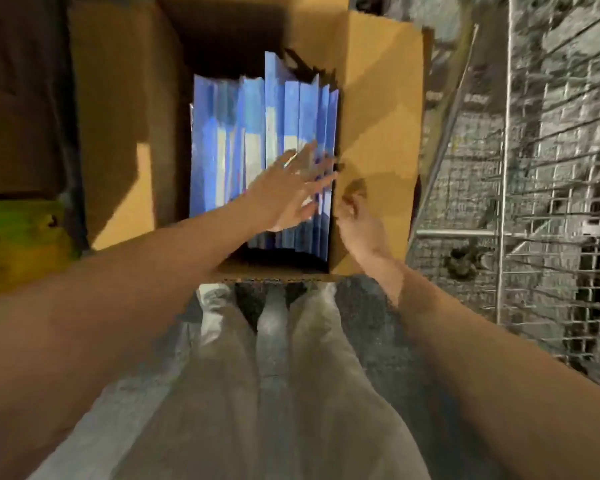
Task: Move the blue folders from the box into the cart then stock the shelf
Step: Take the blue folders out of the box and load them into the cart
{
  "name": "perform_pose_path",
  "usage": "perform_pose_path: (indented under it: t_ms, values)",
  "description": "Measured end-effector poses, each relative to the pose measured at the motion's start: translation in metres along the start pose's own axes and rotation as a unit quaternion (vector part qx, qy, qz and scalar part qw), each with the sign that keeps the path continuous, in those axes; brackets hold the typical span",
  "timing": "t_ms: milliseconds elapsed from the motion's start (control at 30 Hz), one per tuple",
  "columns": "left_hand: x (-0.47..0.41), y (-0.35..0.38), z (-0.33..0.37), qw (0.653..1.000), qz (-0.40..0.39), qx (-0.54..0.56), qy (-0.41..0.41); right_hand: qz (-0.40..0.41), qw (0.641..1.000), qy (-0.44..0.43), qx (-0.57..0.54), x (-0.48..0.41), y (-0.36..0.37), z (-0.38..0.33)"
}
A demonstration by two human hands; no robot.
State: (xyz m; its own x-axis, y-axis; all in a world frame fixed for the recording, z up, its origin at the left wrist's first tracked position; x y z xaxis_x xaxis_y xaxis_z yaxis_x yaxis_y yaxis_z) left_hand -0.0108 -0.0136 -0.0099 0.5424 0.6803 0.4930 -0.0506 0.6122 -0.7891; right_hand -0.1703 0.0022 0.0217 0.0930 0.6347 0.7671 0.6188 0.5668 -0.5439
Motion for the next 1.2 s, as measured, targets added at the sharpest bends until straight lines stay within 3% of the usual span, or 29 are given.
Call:
perform_pose_path:
  t_ms: [233,400,667,867,1067,1200]
  values:
    - [0.004,0.026,-0.037,0.998,0.02,0.027,0.049,0.08,0.994,-0.06,0.054,-0.022,0.019,0.01]
    - [0.026,0.019,-0.069,0.999,-0.041,0.007,0.022,0.036,0.994,-0.086,0.064,-0.025,0.025,-0.004]
    - [0.024,0.031,-0.078,0.996,-0.086,0.009,-0.002,-0.037,0.993,-0.005,0.115,-0.054,0.056,-0.01]
    - [0.026,0.037,-0.081,0.995,-0.087,0.042,0.004,-0.014,0.99,-0.017,0.142,-0.057,0.06,-0.005]
    - [0.03,0.012,-0.067,0.977,-0.146,0.145,-0.05,-0.03,0.991,-0.014,0.128,-0.043,0.033,-0.012]
    - [0.06,-0.05,-0.036,0.947,-0.154,0.237,-0.155,-0.091,0.99,0.003,0.105,-0.006,-0.007,-0.022]
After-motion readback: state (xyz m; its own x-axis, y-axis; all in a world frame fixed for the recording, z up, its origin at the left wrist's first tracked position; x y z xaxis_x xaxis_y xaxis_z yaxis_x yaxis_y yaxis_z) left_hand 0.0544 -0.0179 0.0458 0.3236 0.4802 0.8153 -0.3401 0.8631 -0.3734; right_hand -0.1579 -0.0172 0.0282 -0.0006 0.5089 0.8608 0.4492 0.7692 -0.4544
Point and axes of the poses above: each hand's wrist, its own x-axis away from the middle knuckle, its own y-axis out of the palm, z = x × y, the point moved 2 cm from there along -x, towards the middle knuckle, and after that the axes turned 10 degrees about x, right-handed, at the moved point
